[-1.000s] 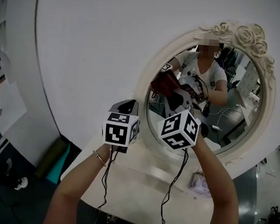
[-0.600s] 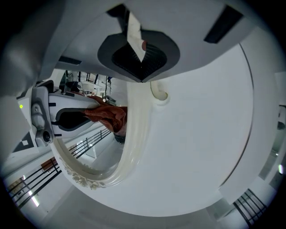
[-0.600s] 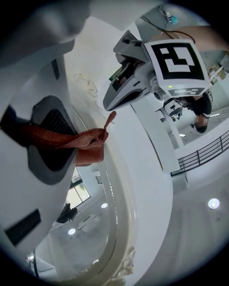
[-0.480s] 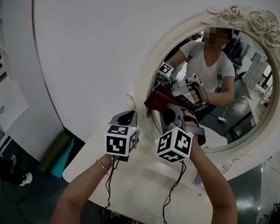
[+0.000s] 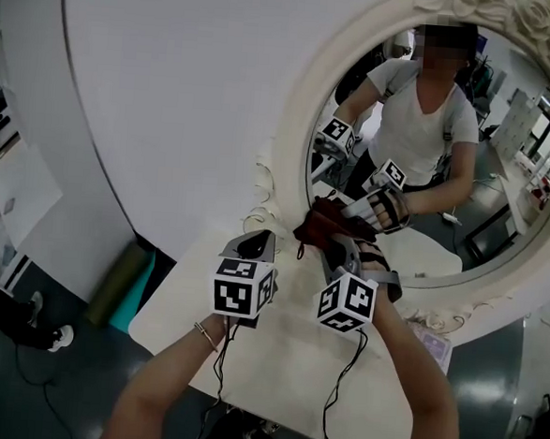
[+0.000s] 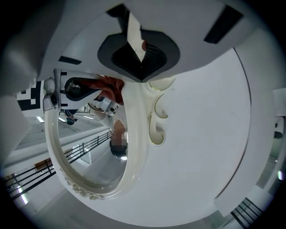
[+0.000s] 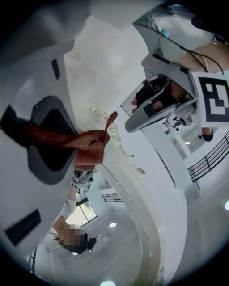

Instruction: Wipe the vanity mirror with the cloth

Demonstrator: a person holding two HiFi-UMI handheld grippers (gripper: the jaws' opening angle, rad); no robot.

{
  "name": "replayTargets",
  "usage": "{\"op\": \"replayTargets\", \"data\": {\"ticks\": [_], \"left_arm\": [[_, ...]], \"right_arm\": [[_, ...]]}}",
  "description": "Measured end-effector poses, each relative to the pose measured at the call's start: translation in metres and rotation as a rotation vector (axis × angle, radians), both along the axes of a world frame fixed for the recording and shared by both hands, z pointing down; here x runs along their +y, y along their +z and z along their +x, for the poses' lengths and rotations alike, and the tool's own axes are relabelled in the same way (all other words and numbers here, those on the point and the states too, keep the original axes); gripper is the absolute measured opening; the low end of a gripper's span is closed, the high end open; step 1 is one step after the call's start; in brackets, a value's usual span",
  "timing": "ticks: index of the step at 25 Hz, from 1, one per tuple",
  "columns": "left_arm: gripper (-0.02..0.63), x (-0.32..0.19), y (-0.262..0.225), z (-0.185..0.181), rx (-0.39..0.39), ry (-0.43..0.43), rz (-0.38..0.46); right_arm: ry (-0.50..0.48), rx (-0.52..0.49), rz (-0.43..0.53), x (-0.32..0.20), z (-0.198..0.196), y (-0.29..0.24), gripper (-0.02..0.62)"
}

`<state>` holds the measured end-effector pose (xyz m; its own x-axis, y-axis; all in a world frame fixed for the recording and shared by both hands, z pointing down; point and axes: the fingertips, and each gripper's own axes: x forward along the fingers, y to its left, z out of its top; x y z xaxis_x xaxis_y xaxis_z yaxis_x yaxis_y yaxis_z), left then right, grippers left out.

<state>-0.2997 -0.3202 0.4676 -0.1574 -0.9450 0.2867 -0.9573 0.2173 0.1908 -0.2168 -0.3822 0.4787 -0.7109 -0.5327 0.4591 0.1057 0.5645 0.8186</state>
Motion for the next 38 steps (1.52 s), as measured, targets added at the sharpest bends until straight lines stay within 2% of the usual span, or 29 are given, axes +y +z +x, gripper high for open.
{"op": "replayTargets", "data": {"ticks": [6, 11, 17, 22, 25, 30, 38], "left_arm": [[0.003, 0.006, 0.033, 0.008, 0.020, 0.008, -0.052], [0.003, 0.005, 0.046, 0.019, 0.027, 0.025, -0.074], [0.003, 0.001, 0.039, 0.030, 0.020, 0.050, -0.066], [0.003, -0.004, 0.006, 0.033, 0.001, 0.063, -0.029], [0.003, -0.015, -0.025, 0.038, -0.014, 0.078, 0.012], [0.003, -0.030, -0.088, 0.051, -0.065, 0.108, 0.083], [0.003, -0.052, -0.191, 0.084, -0.155, 0.170, 0.223]], "right_arm": [[0.020, -0.004, -0.082, -0.003, 0.011, 0.040, 0.061], [0.025, 0.009, -0.072, -0.005, 0.019, 0.052, 0.061], [0.044, -0.010, -0.095, -0.005, 0.021, 0.045, 0.061], [0.053, -0.049, -0.090, 0.001, 0.034, 0.007, 0.061], [0.049, -0.071, -0.039, 0.000, 0.043, -0.031, 0.061], [0.039, -0.095, 0.099, -0.003, 0.062, -0.100, 0.061], [0.089, -0.144, 0.306, -0.012, 0.102, -0.220, 0.063]]}}
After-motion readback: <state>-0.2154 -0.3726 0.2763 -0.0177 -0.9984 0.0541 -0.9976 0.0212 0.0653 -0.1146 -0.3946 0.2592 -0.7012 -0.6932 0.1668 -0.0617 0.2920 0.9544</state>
